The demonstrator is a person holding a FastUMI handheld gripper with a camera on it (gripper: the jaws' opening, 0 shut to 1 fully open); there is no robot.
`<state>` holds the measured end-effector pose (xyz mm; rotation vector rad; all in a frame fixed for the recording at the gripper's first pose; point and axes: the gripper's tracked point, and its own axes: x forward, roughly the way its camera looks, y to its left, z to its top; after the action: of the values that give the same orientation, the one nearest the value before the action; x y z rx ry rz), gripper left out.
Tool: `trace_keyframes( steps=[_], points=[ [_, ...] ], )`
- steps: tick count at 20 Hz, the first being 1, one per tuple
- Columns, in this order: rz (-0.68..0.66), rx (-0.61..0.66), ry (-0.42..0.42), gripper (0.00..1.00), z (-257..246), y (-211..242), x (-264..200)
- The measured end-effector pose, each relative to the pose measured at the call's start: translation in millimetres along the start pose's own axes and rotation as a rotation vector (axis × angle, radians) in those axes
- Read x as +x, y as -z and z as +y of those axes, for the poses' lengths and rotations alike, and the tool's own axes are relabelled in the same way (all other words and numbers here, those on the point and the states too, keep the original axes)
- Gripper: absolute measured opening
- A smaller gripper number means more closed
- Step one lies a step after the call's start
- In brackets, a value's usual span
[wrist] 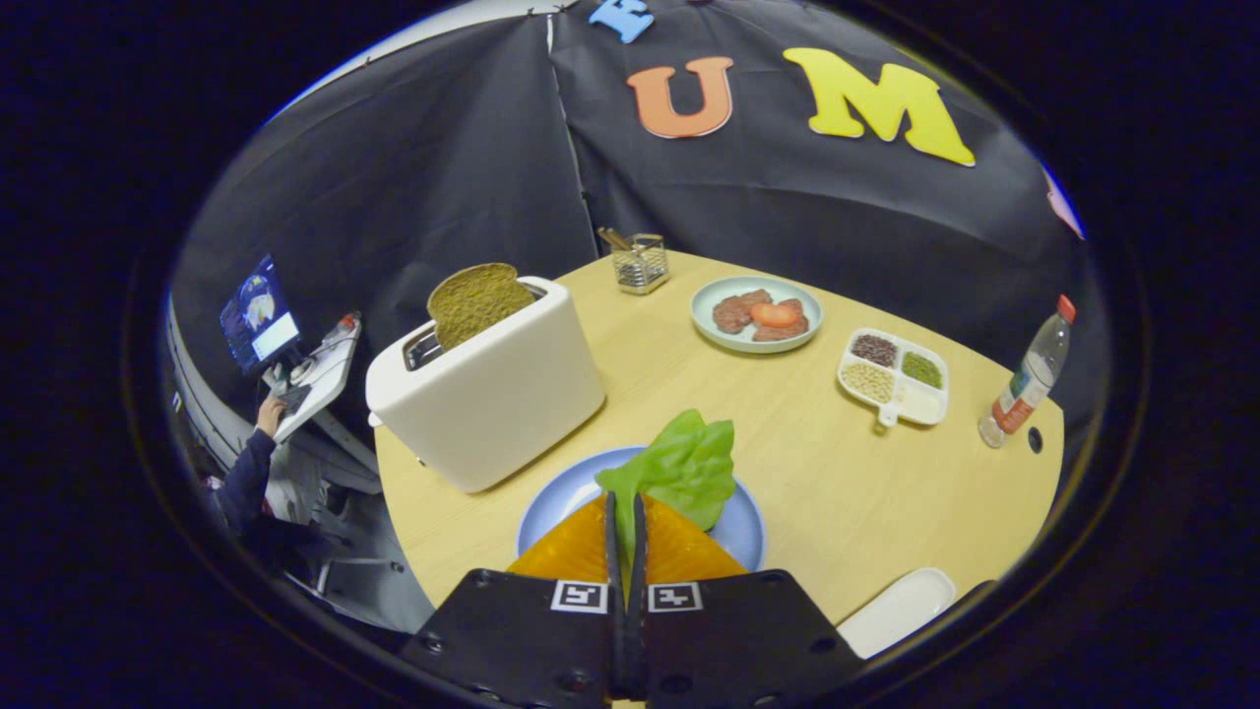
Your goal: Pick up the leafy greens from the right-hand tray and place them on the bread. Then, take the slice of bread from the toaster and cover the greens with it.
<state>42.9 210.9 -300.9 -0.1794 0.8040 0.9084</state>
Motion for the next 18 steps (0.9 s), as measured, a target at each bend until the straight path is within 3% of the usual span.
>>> trace_keyframes(
  steps=[3, 7, 10, 12, 15, 17, 18],
  points=[
    [0.045, -0.015, -0.071, 0.0, 18.8, 6.9, 11.3],
    [0.166, -0.06, -0.047, 0.0, 10.4, 38.9, 31.7],
    [0.21, -0.089, 0.001, 0.09, -4.5, 52.1, 35.8],
    [0.214, -0.092, 0.019, 0.29, -7.3, 52.2, 32.4],
    [0.21, -0.097, 0.041, 0.66, -8.2, 50.6, 28.4],
    [0.189, -0.102, 0.074, 0.85, -9.8, 43.4, 23.0],
    [0.168, -0.097, 0.088, 0.89, -7.6, 37.5, 19.2]
  ],
)
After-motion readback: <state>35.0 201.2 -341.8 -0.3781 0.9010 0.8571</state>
